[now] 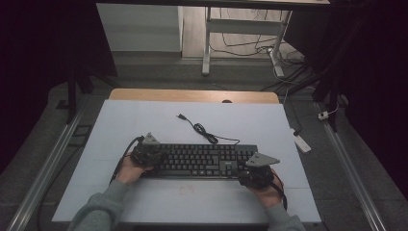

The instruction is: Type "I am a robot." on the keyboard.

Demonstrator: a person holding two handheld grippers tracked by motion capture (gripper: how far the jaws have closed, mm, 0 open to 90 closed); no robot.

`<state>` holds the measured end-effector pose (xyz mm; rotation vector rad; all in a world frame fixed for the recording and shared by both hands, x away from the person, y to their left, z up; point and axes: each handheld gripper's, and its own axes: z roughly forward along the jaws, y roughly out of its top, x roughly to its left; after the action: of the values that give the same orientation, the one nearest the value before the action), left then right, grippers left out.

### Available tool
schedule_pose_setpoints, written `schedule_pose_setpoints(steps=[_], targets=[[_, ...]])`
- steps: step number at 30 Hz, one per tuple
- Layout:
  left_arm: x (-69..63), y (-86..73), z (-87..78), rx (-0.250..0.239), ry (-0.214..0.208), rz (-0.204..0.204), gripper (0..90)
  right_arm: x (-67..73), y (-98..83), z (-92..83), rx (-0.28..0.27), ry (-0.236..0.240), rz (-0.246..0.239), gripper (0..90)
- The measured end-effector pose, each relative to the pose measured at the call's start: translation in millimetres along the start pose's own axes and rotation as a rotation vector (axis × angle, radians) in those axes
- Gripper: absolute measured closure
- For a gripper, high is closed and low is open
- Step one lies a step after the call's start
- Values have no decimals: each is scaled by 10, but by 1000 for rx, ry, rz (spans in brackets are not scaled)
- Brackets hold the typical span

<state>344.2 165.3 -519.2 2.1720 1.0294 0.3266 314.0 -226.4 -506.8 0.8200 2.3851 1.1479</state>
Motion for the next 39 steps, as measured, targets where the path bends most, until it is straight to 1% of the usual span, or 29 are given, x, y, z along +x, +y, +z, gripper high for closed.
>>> schedule_pose_setpoints(steps=[4, 8, 12, 15, 17, 19, 23, 25, 27, 28, 31, 33, 35, 39], targets=[[0, -4, 17, 1, -5, -5, 891, 1, 0, 1, 1, -1, 0, 518], [-13, -14, 39, 14, -1, 2, 892, 4, 2, -1, 6, -5, -4, 518], [-12, -12, 32, 9, -3, 1, 892, 3, 0, -2, -1, -2, -2, 518], [-13, -5, -5, -15, -1, 0, 891, 3, 1, -2, -1, -2, -2, 517], [-6, -1, -50, -39, -4, -9, 885, 2, 1, -3, -1, -2, -2, 518], [6, -1, -99, -59, -10, -18, 848, -2, 1, -5, -2, -2, -3, 518], [24, -10, -183, -91, -19, -39, 728, -5, 1, -11, -5, -2, -2, 517], [33, -19, -232, -88, -35, -37, 663, -4, 3, -15, -5, -3, -1, 517], [36, -37, -278, -89, -43, -36, 613, -8, 4, -20, -4, -3, -2, 517], [31, -47, -300, -97, -44, -49, 591, -11, 3, -21, -6, -2, -1, 517], [24, -71, -369, -113, -44, -59, 495, -20, -1, -22, -3, -5, -1, 517], [15, -89, -410, -119, -45, -64, 441, -15, -2, -22, -3, -17, -1, 516], [12, -110, -444, -121, -51, -68, 403, -17, -1, -22, -6, -6, 0, 517], [9, -139, -480, -123, -57, -76, 374, -15, 0, -20, -4, -11, -2, 516]])
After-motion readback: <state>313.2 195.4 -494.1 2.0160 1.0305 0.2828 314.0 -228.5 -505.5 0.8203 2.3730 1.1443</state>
